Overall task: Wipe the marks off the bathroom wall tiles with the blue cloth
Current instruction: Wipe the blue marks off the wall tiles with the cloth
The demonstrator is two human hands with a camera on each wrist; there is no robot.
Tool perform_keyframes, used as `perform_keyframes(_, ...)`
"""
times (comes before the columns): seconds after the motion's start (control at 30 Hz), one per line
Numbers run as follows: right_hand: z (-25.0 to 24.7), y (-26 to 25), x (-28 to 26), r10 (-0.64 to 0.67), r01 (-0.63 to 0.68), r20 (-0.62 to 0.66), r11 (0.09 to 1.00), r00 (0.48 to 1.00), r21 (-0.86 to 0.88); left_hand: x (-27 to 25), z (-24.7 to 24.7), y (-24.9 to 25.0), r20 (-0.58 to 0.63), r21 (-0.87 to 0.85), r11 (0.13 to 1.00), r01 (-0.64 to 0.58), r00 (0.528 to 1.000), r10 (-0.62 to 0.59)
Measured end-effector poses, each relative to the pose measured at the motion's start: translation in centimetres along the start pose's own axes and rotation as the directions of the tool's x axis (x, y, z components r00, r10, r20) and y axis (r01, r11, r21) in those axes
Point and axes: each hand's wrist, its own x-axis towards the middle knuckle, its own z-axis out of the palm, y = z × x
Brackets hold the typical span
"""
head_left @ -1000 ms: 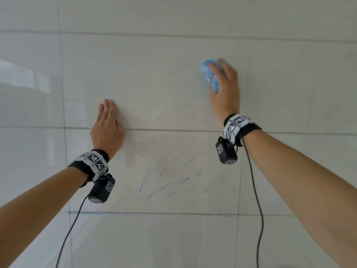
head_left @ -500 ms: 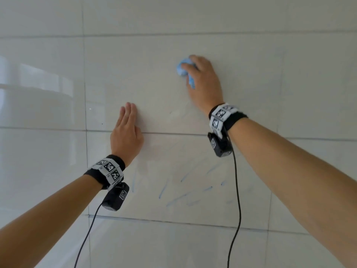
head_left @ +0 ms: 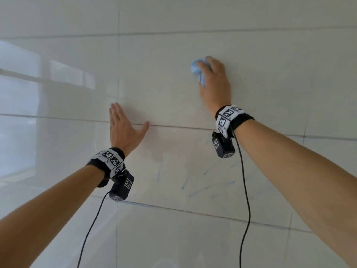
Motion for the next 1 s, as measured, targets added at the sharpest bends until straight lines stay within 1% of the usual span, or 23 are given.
perform_keyframes(0.03, 0.3, -0.5, 0.7, 0.055, -0.056, -0.019, 0.998, 0.998, -0.005, 0.1, -0.2, -1.0, 0.03, -0.004, 0.998, 0.065, 0.997, -0.065)
perform_keyframes(0.07, 0.8, -1.2, 1.0, 0.07, -0.07, -0.025, 0.997, 0.997, -0.011, 0.1, -0.3, -2.0, 0.06, -0.005, 0.993, 0.116, 0.992, -0.115)
perform_keyframes(0.13, 2.3, -2.9, 1.3, 0.021, -0.021, -0.009, 1.0, 1.0, 0.0, -0.2, -0.4, -3.6, 0.1, -0.008, 0.983, 0.185, 0.978, -0.183)
perform_keyframes(0.2, 4.3, -4.9, 1.3, -0.069, 0.069, 0.029, 0.997, 0.997, 0.023, -0.5, -0.2, -4.8, 0.126, -0.021, 0.977, 0.211, 0.97, -0.207)
perform_keyframes(0.27, 6.5, -7.1, 1.4, -0.149, 0.146, 0.067, 0.988, 0.987, 0.044, -0.9, 0.0, -5.5, 0.128, -0.039, 0.977, 0.209, 0.971, -0.202)
perform_keyframes(0.37, 9.6, -10.5, 0.9, -0.233, 0.222, 0.128, 0.97, 0.964, 0.095, -1.3, 0.3, -6.2, 0.105, -0.133, 0.969, 0.21, 0.975, -0.197)
perform_keyframes(0.43, 11.2, -12.8, 0.3, -0.301, 0.282, 0.181, 0.951, 0.936, 0.125, -1.5, 0.6, -6.4, 0.109, -0.151, 0.961, 0.232, 0.97, -0.217)
perform_keyframes(0.5, 12.5, -15.1, -0.3, -0.358, 0.33, 0.256, 0.932, 0.898, 0.149, -1.7, 0.8, -6.7, 0.119, -0.134, 0.958, 0.256, 0.963, -0.241)
perform_keyframes(0.6, 13.8, -17.4, -1.7, -0.439, 0.401, 0.381, 0.899, 0.814, 0.178, -1.6, 0.9, -7.0, 0.115, -0.11, 0.962, 0.251, 0.964, -0.238)
perform_keyframes(0.67, 14.2, -17.9, -2.8, -0.483, 0.45, 0.423, 0.874, 0.766, 0.184, -1.6, 0.8, -7.2, 0.12, -0.089, 0.967, 0.237, 0.967, -0.226)
perform_keyframes(0.73, 14.4, -17.7, -3.9, -0.506, 0.486, 0.431, 0.858, 0.747, 0.165, -1.8, 0.7, -7.7, 0.124, -0.063, 0.974, 0.218, 0.97, -0.209)
perform_keyframes(0.9, 13.5, -15.5, -5.5, -0.544, 0.552, 0.422, 0.826, 0.725, 0.116, -2.7, 0.5, -7.5, 0.143, -0.027, 0.98, 0.196, 0.971, -0.19)
perform_keyframes(1.0, 11.7, -12.8, -6.3, -0.578, 0.57, 0.366, 0.809, 0.73, 0.141, -3.1, 0.7, -6.1, 0.153, -0.027, 0.982, 0.186, 0.972, -0.18)
